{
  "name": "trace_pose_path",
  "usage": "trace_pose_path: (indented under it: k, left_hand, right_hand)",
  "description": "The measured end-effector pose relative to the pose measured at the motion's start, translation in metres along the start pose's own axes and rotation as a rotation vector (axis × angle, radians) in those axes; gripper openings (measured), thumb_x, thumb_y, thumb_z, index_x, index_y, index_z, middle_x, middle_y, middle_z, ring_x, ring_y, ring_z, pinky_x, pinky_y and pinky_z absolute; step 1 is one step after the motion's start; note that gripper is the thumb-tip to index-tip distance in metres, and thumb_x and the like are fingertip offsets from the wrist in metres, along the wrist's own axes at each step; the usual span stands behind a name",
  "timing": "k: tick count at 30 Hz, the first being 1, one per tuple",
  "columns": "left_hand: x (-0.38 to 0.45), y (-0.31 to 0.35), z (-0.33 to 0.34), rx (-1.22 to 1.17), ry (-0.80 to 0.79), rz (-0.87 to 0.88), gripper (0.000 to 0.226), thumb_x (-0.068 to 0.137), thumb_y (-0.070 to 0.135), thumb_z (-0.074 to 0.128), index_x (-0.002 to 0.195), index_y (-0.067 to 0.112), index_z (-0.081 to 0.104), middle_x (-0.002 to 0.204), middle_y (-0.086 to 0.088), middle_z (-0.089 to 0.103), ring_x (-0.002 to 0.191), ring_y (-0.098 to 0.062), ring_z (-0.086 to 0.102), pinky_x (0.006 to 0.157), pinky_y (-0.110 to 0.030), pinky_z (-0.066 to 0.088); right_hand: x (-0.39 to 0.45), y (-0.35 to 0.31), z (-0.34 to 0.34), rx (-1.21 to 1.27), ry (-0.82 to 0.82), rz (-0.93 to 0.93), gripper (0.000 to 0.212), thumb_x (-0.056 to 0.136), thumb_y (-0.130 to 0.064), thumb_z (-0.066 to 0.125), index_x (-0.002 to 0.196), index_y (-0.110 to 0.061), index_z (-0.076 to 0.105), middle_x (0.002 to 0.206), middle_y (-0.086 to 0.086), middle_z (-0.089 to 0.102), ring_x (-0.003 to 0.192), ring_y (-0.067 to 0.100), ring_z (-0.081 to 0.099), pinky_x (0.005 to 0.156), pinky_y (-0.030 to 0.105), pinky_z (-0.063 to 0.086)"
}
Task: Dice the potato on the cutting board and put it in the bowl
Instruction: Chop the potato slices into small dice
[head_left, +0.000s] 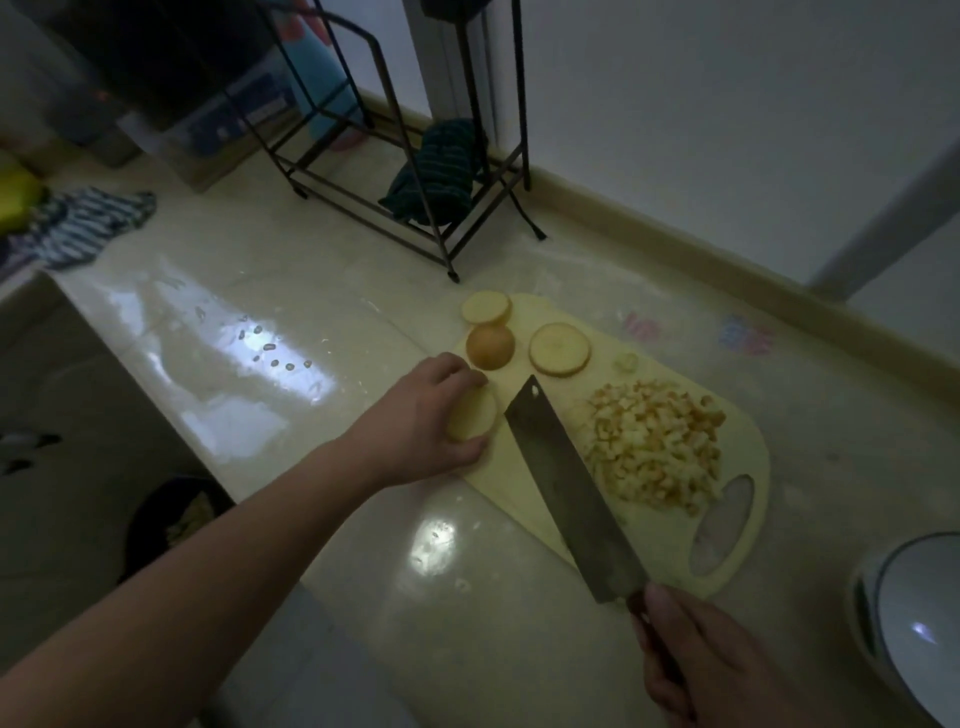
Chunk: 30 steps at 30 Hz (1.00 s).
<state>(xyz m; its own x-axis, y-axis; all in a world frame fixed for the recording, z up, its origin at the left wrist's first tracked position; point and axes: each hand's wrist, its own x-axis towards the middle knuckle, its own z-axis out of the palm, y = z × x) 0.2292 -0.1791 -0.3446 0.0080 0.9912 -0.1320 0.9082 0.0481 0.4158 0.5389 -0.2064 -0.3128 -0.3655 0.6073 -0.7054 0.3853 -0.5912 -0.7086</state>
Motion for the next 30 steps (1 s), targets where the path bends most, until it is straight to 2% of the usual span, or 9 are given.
trace_pose_path:
  k: [3, 8, 13, 18, 20, 22, 24, 27, 30]
  left_hand:
    - [-0.003, 0.005, 0.007, -0.014, 0.014, -0.014, 0.072, 0.075, 0.056, 0.061, 0.129, 0.009, 0.06, 0.123, -0.01, 0.057, 0.108, -0.026, 0.058, 0.093, -0.033, 0.05]
    - [-0.004, 0.017, 0.016, -0.003, 0.058, -0.063, 0.066, 0.078, 0.051, 0.071, 0.128, 0.009, 0.059, 0.119, -0.007, 0.055, 0.104, -0.026, 0.058, 0.087, -0.04, 0.053]
    - [-0.011, 0.04, 0.022, 0.001, 0.025, -0.158, 0.077, 0.078, 0.064, 0.071, 0.134, 0.014, 0.052, 0.126, -0.001, 0.048, 0.107, -0.018, 0.054, 0.09, -0.037, 0.051]
    - [-0.022, 0.056, 0.029, 0.025, -0.054, -0.17, 0.068, 0.084, 0.055, 0.069, 0.134, 0.013, 0.051, 0.128, -0.002, 0.046, 0.108, -0.022, 0.056, 0.09, -0.034, 0.05]
    - [-0.024, 0.061, 0.032, 0.038, -0.07, -0.154, 0.066, 0.085, 0.055, 0.069, 0.132, 0.013, 0.052, 0.126, -0.003, 0.045, 0.107, -0.022, 0.055, 0.088, -0.033, 0.048]
    - [-0.025, 0.062, 0.034, 0.051, -0.074, -0.137, 0.066, 0.085, 0.055, 0.068, 0.133, 0.012, 0.051, 0.127, -0.003, 0.044, 0.107, -0.023, 0.055, 0.087, -0.033, 0.047]
    - [-0.027, 0.058, 0.035, 0.062, -0.039, -0.091, 0.069, 0.085, 0.055, 0.069, 0.136, 0.012, 0.051, 0.13, -0.005, 0.045, 0.105, -0.024, 0.057, 0.083, -0.034, 0.049]
    - [-0.03, 0.05, 0.038, 0.17, 0.078, 0.131, 0.058, 0.081, 0.053, 0.07, 0.121, 0.011, 0.063, 0.119, -0.008, 0.057, 0.088, -0.027, 0.06, 0.065, -0.035, 0.053]
    - [-0.031, 0.044, 0.044, 0.163, 0.15, 0.274, 0.04, 0.084, 0.041, 0.067, 0.109, 0.01, 0.07, 0.108, -0.009, 0.064, 0.087, -0.028, 0.059, 0.066, -0.038, 0.053]
  right_hand:
    - [0.001, -0.009, -0.007, 0.07, 0.045, 0.061, 0.048, 0.076, -0.053, 0.051, 0.067, -0.006, 0.057, 0.052, 0.015, 0.043, 0.044, 0.02, 0.036, 0.046, 0.024, 0.025]
    - [0.002, -0.014, -0.019, 0.054, 0.058, 0.069, 0.044, 0.094, -0.041, 0.046, 0.073, -0.003, 0.057, 0.051, 0.009, 0.04, 0.038, 0.015, 0.033, 0.042, 0.021, 0.022]
    - [0.001, -0.015, -0.005, -0.158, 0.107, -0.043, 0.067, 0.073, -0.082, 0.042, 0.077, -0.018, 0.06, 0.053, 0.003, 0.054, 0.049, 0.016, 0.049, 0.053, 0.027, 0.033]
    - [0.004, -0.01, 0.01, -0.369, 0.156, -0.181, 0.04, 0.094, -0.044, 0.044, 0.07, -0.014, 0.055, 0.054, -0.001, 0.059, 0.049, 0.006, 0.052, 0.061, 0.032, 0.043]
    - [0.003, -0.008, 0.016, -0.438, 0.158, -0.2, 0.034, 0.095, -0.04, 0.047, 0.071, -0.016, 0.054, 0.062, -0.008, 0.062, 0.058, 0.003, 0.055, 0.064, 0.021, 0.042]
    - [0.003, -0.005, 0.017, -0.466, 0.155, -0.214, 0.032, 0.094, -0.039, 0.049, 0.07, -0.019, 0.052, 0.062, -0.01, 0.063, 0.058, 0.002, 0.054, 0.064, 0.02, 0.042]
    - [0.005, -0.004, 0.015, -0.431, 0.149, -0.211, 0.035, 0.093, -0.041, 0.048, 0.068, -0.018, 0.051, 0.057, -0.004, 0.061, 0.053, 0.005, 0.052, 0.064, 0.029, 0.043]
    - [0.004, -0.006, 0.014, -0.406, 0.148, -0.233, 0.037, 0.087, -0.05, 0.043, 0.069, -0.019, 0.052, 0.056, -0.001, 0.06, 0.051, 0.006, 0.052, 0.059, 0.027, 0.042]
    - [0.004, -0.008, 0.017, -0.429, 0.133, -0.255, 0.039, 0.088, -0.049, 0.044, 0.067, -0.017, 0.05, 0.06, 0.003, 0.061, 0.054, 0.007, 0.053, 0.06, 0.025, 0.04]
